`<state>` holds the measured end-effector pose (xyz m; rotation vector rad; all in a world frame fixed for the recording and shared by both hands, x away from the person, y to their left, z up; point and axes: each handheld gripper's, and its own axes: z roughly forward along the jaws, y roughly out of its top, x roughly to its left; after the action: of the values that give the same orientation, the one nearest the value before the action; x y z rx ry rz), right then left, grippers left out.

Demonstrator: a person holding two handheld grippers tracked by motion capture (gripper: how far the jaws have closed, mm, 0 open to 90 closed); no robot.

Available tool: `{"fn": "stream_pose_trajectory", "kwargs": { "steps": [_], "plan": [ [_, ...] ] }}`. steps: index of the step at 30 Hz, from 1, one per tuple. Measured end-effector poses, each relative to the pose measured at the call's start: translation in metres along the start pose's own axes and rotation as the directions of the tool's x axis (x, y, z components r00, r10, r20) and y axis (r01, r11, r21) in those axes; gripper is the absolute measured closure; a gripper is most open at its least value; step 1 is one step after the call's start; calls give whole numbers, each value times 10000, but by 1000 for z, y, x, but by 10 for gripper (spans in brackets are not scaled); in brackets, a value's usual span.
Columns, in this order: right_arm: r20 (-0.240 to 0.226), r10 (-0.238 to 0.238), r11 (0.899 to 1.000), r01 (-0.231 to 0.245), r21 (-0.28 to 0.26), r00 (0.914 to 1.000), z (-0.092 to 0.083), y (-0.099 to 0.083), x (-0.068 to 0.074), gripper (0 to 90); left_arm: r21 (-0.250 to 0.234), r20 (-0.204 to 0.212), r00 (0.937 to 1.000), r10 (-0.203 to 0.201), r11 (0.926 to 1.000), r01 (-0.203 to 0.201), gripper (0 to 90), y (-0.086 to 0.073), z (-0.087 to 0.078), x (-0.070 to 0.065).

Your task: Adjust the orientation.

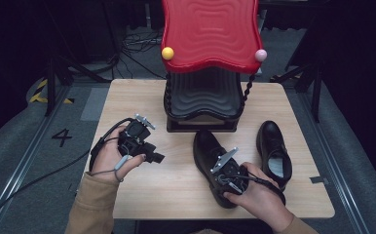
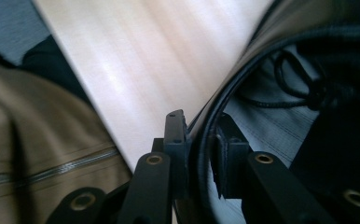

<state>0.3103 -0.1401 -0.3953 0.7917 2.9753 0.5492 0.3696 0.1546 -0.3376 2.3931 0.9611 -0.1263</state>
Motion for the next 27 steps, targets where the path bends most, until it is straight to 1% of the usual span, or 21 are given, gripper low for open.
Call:
{"fn": "stream_pose_trajectory", "kwargs": {
  "steps": [2, 4, 6, 8, 10, 11, 13, 14, 16, 19, 22, 23, 24, 26, 27],
  "plan": [
    [-206, -85, 10000, 86, 11, 9998, 3, 2, 4, 753, 25, 9, 10000, -13, 10000, 13, 473, 0, 0, 0],
    [-282, -96, 9999, 95, -48, 9996, 3, 2, 3, 751, 24, 24, 10000, -38, 10000, 38, 471, 0, 0, 0],
    [-416, 39, 9999, -45, -135, 9991, 2, 1, 2, 733, 15, 24, 10000, -30, 10000, 30, 471, 0, 0, 1],
    [-664, 213, 9994, -230, -240, 9976, 2, 1, 0, 693, 10, 29, 10000, -31, 10000, 31, 470, 0, 0, 1],
    [-644, 204, 9992, -225, -330, 9977, 0, 0, -1, 674, 20, 38, 10000, -47, 10000, 47, 469, 0, 0, 1],
    [-642, 231, 9992, -252, -316, 9977, -1, 0, -1, 671, 12, 36, 10000, -49, 10000, 49, 469, 0, 0, 1],
    [-856, 244, 9990, -274, -344, 9960, -5, -1, -3, 670, -1, 9, 10000, -21, 10000, 21, 469, -1, 0, 2],
    [-994, 260, 9985, -305, -449, 9947, -10, -2, -5, 669, -10, 46, 10000, -73, 10000, 73, 468, -1, 0, 1],
    [-1078, 309, 9970, -383, -673, 9937, -20, -5, -8, 665, -14, 42, 10000, -75, 10000, 76, 468, -1, 0, 2],
    [-1245, 477, 9893, -640, -1309, 9911, -40, -12, -16, 646, 1, 6, 10000, -38, 10000, 38, 467, 0, 0, 2],
    [-1256, 608, 9812, -823, -1743, 9902, -54, -19, -25, 630, 10, 69, 10000, -16, 10000, 16, 466, 1, 1, 1],
    [-1185, 730, 9774, -946, -1889, 9903, -60, -22, -29, 623, 8, 63, 10000, -48, 10000, 48, 466, 1, 1, 1],
    [-1106, 757, 9754, -966, -1982, 9910, -63, -25, -33, 617, 22, 70, 10000, -25, 10000, 25, 466, 1, 2, 2],
    [-759, 1171, 9672, -1311, -2176, 9902, -70, -32, -42, 605, 6, 51, 10000, -2, 10000, 2, 465, 2, 2, 2],
    [-631, 1384, 9627, -1492, -2256, 9884, -73, -35, -48, 603, 14, 62, 10000, -3, 10000, 3, 465, 3, 2, 2]
  ]
}}
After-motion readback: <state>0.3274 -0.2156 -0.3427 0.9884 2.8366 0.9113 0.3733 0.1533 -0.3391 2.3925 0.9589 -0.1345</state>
